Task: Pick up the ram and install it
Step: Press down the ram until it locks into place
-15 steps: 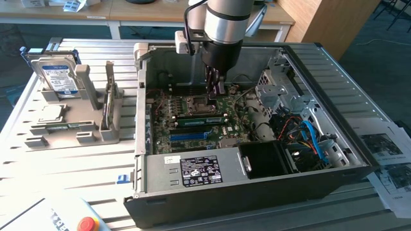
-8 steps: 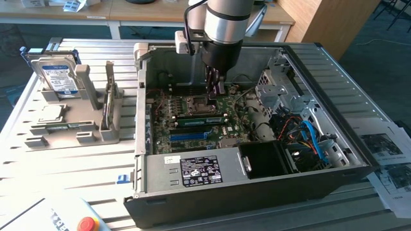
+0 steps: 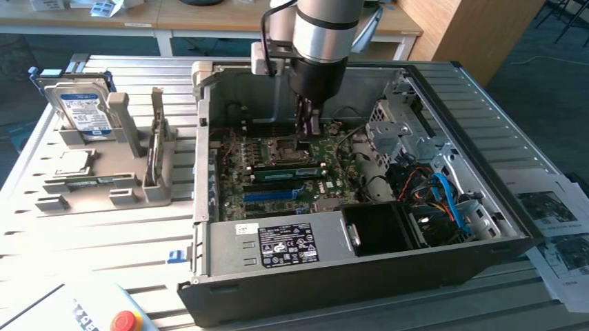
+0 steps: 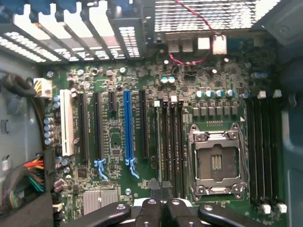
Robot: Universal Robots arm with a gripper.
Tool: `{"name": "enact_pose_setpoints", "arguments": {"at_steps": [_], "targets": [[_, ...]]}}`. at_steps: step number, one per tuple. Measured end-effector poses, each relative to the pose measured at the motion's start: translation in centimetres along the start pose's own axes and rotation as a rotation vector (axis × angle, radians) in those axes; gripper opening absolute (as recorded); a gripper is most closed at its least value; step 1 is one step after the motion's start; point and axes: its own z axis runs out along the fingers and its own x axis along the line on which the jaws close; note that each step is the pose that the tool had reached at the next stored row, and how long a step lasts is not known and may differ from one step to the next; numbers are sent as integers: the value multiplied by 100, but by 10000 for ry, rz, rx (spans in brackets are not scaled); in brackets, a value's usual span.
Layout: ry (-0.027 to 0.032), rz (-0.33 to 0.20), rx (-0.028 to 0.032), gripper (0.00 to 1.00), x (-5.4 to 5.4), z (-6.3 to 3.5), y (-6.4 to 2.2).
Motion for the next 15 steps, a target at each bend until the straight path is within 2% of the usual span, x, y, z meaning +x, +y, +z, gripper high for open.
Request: {"name": "enact_pose_setpoints", "arguments": {"at_steps": [10,15], "targets": [[-22,1721,-24,10,0,1,0],[-29,2338,-33,10,0,1,0]]}}
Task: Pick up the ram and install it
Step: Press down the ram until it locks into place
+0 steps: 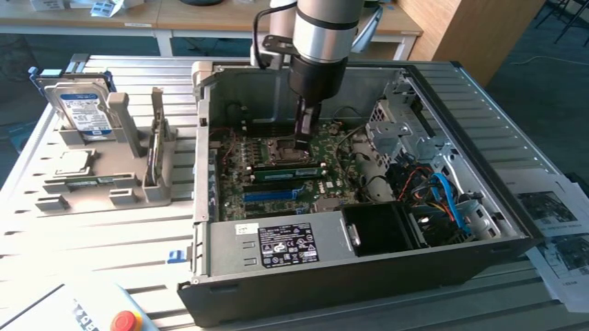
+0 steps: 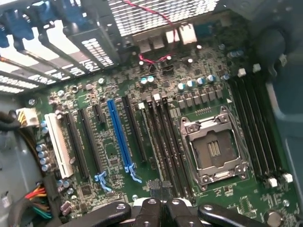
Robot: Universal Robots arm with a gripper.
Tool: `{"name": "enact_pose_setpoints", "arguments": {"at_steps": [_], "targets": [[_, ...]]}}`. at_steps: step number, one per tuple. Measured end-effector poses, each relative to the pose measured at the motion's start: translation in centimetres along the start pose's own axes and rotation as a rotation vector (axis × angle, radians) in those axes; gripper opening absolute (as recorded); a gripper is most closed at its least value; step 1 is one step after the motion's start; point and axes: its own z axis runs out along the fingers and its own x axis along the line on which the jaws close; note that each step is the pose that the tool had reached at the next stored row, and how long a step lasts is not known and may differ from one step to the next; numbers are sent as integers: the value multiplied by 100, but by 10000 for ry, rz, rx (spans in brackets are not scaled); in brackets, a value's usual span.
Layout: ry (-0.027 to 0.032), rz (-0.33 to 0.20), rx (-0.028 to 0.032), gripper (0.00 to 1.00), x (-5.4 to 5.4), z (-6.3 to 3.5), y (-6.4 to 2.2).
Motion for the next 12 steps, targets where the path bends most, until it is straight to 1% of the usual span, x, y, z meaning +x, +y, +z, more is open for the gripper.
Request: {"name": "enact_pose_setpoints", "arguments": {"at_steps": [5,12], "targets": [[-7,589,-8,10,0,0,0],[-19,1581,-22,10,0,0,0]]}}
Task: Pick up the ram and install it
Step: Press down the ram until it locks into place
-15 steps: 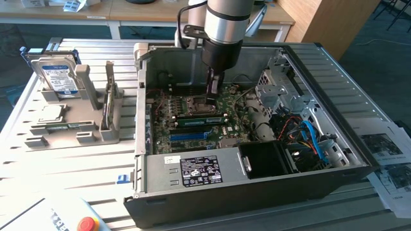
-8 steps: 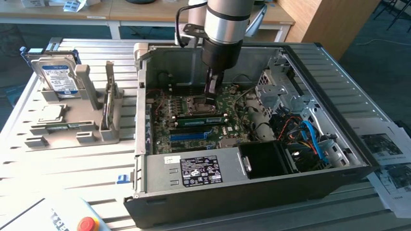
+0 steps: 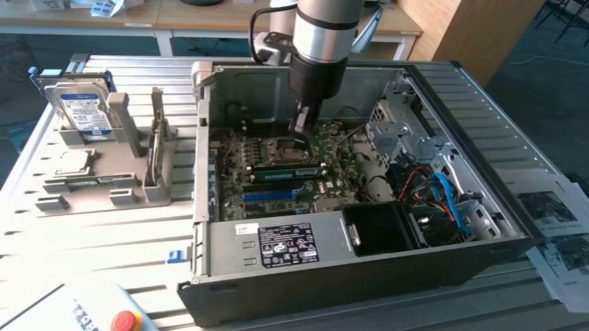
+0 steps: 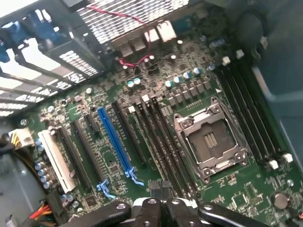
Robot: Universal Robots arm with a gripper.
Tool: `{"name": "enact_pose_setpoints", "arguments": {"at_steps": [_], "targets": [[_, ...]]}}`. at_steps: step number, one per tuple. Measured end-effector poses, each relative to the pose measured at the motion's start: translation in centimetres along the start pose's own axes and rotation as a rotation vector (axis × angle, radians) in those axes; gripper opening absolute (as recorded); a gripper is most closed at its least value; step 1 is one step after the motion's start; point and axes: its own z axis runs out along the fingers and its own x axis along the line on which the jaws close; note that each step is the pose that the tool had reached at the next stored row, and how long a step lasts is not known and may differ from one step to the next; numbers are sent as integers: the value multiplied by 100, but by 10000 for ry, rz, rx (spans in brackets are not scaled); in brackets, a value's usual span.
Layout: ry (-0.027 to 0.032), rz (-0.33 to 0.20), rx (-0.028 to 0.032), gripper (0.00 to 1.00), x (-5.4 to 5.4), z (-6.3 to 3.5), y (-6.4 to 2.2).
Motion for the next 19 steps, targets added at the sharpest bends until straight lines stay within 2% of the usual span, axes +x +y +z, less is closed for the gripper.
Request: {"name": "enact_pose_setpoints", "arguments": {"at_steps": [4,5,19], "targets": [[-8,553,-6,10,0,0,0],[-16,1082,-11,10,0,0,0],[-49,2999,-23,10,0,0,-1]]}}
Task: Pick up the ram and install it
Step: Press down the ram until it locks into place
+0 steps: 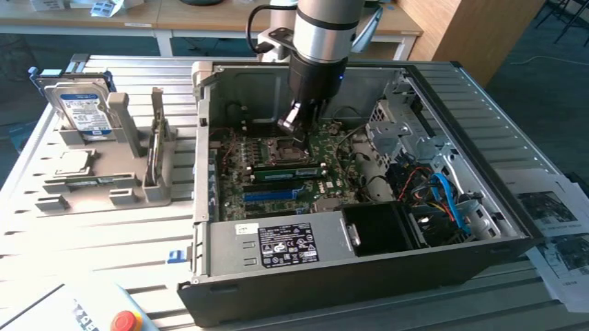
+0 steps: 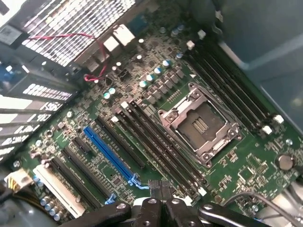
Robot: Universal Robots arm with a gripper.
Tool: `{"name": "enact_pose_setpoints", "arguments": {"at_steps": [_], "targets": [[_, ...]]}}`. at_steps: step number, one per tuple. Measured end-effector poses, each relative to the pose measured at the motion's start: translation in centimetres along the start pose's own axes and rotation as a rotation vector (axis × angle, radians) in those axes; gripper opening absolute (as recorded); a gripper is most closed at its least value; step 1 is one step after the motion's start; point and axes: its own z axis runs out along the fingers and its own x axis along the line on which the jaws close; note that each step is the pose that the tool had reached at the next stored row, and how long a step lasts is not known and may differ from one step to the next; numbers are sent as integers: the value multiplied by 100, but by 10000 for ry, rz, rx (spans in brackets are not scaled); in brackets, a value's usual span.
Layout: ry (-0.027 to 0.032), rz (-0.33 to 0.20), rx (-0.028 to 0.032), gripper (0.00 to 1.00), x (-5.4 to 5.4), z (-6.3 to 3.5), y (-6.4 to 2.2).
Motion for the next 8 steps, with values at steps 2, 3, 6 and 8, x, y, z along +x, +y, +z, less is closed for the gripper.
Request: {"name": "enact_pose_setpoints", "arguments": {"at_steps": [2,3,6,8], "targets": [[-6,237,1,10,0,0,0],[-9,344,2,10,0,0,0],[-19,669,3,10,0,0,0],[-25,879,5,10,0,0,0]]}}
